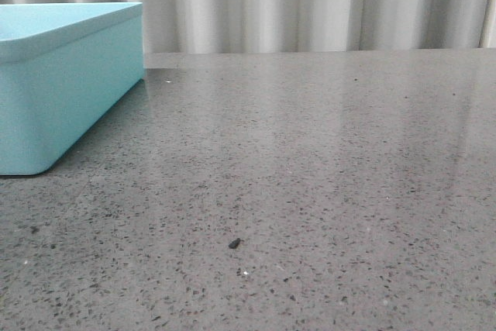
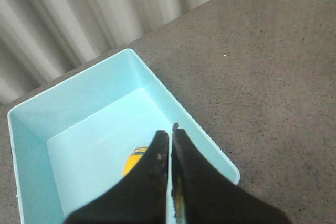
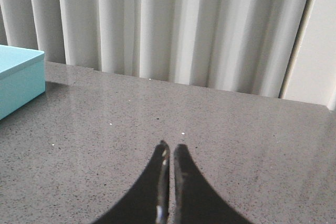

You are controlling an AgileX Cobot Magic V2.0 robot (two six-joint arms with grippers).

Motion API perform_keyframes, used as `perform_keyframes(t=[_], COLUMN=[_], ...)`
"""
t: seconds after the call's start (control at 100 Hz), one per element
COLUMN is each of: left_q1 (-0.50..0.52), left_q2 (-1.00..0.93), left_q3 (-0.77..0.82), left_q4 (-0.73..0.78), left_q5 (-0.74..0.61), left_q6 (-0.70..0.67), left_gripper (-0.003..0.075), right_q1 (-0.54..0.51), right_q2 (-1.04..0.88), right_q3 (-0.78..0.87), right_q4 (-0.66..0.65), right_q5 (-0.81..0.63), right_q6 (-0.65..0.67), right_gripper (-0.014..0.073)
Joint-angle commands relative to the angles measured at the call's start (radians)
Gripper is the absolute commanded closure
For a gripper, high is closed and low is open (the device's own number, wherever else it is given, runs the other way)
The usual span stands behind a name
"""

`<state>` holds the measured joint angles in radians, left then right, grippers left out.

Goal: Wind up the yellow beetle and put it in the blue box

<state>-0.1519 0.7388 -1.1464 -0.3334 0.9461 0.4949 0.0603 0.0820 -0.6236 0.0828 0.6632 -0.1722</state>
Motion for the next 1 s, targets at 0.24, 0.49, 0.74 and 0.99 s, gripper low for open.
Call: perform_keyframes(t=[0.24,0.49,0.74,0.99], left_q1=[0.001,0.001,0.001,0.001], left_q2=[-0.345,-0.537,-0.602,-0.602], left_q3=[0.332,0.504,0.577,0.577], left_q4=[-0.039,-0.038,-0.044,-0.051], left_q5=[-0.208,-0.268,-0.289,-0.284], left_q6=[-0.014,-0.047,-0.047,-0.047], left_gripper=[0.0741,0.0741,0.0741,0.0741], right_q1=[0.001,0.001,0.001,0.001], right_q2=[-0.113,-0.111,-0.111,-0.111], right_q3=[0.122,0.239,0.324,0.333], right_q4=[-0.062,-0.064,-0.064,-0.064], right_q5=[-0.206,-0.318,-0.388,-0.384], right_q6=[-0.007,-0.007,-0.007,-0.007], right_gripper=[0.0644,0.0644,0.0644,0.0644])
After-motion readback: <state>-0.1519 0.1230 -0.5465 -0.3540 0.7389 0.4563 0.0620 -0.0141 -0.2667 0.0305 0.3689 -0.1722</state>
